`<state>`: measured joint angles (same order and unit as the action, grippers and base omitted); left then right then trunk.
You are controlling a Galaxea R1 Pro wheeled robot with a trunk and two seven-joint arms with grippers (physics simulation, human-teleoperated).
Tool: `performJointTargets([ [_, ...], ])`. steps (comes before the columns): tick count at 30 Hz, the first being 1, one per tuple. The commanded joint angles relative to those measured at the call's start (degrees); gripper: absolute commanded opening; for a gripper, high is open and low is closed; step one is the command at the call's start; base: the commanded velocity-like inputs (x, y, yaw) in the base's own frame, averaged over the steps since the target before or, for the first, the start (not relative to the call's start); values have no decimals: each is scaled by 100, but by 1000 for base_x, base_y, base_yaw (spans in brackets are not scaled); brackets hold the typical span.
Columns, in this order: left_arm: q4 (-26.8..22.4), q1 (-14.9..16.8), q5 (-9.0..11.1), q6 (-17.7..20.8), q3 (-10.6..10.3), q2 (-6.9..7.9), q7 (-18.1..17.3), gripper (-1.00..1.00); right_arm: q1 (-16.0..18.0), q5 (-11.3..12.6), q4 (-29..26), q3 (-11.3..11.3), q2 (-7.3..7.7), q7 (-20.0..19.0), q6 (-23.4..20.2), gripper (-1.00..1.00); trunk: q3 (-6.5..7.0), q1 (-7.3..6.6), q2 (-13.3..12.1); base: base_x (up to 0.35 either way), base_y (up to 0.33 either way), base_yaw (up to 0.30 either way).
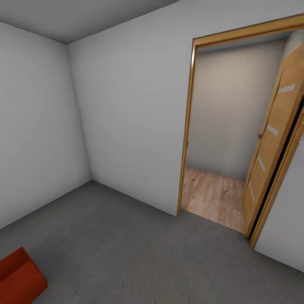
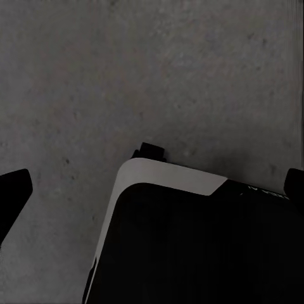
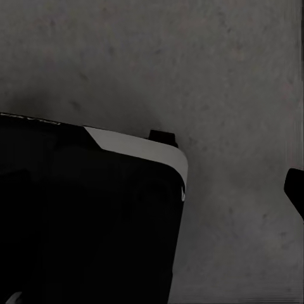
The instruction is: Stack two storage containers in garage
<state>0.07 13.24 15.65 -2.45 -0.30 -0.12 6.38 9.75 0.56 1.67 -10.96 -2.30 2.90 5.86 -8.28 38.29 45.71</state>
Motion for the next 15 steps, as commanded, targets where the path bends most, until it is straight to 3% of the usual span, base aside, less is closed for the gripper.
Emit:
performJointTargets([
  [1, 2, 3, 26, -19, -6, -2, 14, 100, 9, 6, 18, -37, -2, 22, 28, 100, -9, 1, 7, 0, 0, -290],
  [15, 2, 3, 27, -27, -6, 2, 13, 100, 9, 6, 18, -44, -5, 24, 20, 100, -9, 1, 7, 0, 0, -290],
])
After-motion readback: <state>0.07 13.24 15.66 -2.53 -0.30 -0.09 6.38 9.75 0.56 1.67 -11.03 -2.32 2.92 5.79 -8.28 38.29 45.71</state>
